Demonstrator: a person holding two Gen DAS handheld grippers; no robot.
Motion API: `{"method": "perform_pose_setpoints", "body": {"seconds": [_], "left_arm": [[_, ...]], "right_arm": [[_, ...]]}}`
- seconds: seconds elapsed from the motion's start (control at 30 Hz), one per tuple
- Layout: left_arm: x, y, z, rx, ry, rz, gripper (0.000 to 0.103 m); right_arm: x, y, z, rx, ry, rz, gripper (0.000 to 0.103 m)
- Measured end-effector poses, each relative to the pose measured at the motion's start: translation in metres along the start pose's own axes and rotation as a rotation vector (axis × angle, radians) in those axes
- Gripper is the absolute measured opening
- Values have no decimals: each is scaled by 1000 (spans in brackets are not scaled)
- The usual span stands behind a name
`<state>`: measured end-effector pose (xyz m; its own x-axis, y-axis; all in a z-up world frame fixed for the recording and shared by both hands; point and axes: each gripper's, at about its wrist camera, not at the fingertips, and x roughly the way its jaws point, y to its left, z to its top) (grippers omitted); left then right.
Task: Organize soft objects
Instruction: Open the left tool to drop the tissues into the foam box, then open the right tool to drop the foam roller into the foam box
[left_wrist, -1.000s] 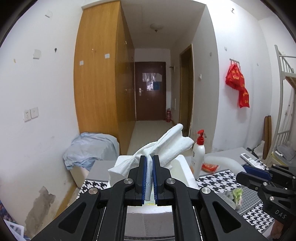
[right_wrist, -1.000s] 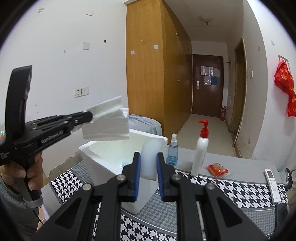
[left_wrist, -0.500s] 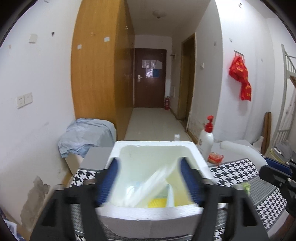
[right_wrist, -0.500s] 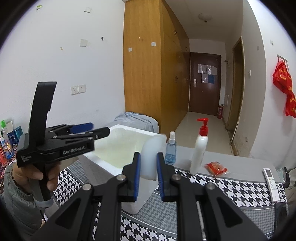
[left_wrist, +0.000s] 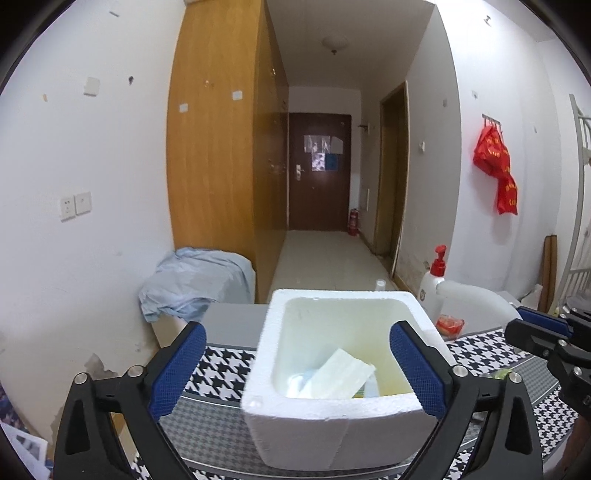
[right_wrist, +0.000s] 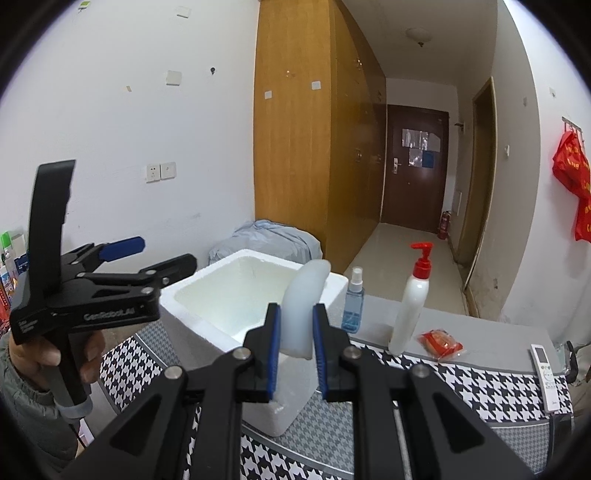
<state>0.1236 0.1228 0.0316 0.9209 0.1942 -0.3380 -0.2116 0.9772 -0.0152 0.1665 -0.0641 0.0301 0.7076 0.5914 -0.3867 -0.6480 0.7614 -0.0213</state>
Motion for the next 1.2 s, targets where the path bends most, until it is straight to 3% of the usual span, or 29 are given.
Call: {"method": "perform_pose_setpoints", "body": {"seconds": [0.6, 1.2], "left_arm": [[-25, 20, -8, 10, -30, 55, 102], [-34, 34, -25, -2, -9, 60, 102]], "right_arm": [[28, 19, 17, -27, 15, 30, 21], [61, 29, 22, -46, 81, 88, 21]]}}
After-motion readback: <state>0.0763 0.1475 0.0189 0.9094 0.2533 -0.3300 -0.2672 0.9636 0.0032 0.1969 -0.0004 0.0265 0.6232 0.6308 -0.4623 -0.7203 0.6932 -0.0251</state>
